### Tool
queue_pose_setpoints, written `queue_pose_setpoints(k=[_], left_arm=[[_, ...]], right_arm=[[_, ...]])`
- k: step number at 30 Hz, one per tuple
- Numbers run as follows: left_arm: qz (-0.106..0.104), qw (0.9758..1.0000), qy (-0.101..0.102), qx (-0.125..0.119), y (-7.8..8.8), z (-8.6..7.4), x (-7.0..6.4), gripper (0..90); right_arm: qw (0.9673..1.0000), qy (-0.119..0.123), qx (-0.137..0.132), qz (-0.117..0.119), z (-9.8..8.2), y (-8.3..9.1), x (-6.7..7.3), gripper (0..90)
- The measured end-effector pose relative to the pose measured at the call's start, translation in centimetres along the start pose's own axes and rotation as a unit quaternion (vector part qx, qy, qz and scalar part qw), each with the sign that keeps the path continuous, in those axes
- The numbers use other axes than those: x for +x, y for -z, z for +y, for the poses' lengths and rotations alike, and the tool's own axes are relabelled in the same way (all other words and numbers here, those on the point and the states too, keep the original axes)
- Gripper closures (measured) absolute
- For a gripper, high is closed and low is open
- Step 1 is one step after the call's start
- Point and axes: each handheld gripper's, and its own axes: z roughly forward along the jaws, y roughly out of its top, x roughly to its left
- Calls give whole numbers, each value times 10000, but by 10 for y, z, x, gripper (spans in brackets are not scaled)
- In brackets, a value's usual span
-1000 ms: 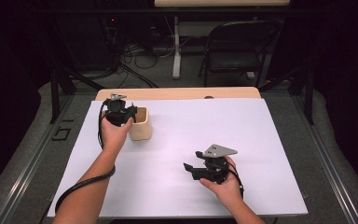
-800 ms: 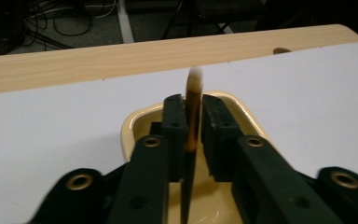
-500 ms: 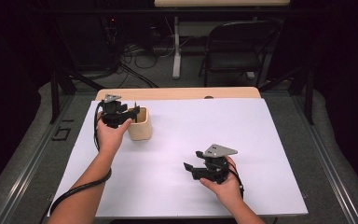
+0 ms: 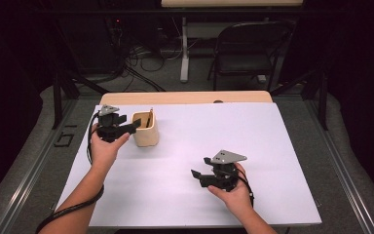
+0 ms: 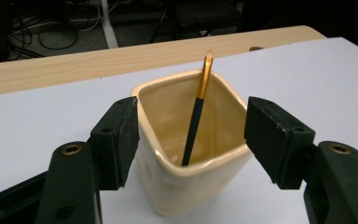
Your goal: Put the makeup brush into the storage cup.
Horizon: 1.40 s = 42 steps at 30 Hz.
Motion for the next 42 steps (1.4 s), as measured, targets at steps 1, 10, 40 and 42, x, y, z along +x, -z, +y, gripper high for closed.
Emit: queue_pose_setpoints(k=[1,10,40,42], left_arm=[[-27,10000,-14,29,3,-3,1,358],[-74,9999,-114,89,26,-26,7,360],[-368,9988,-198,243,56,-98,-7,365],[-395,9985,-235,280,57,-101,-9,365]], right_arm=[[10000,2,-4,1,0,0,0,333],[10000,13,7,-22,3,3,0,333],[9992,-32,81,-391,-12,35,-20,333],[9990,-21,82,-431,-14,37,-21,333]])
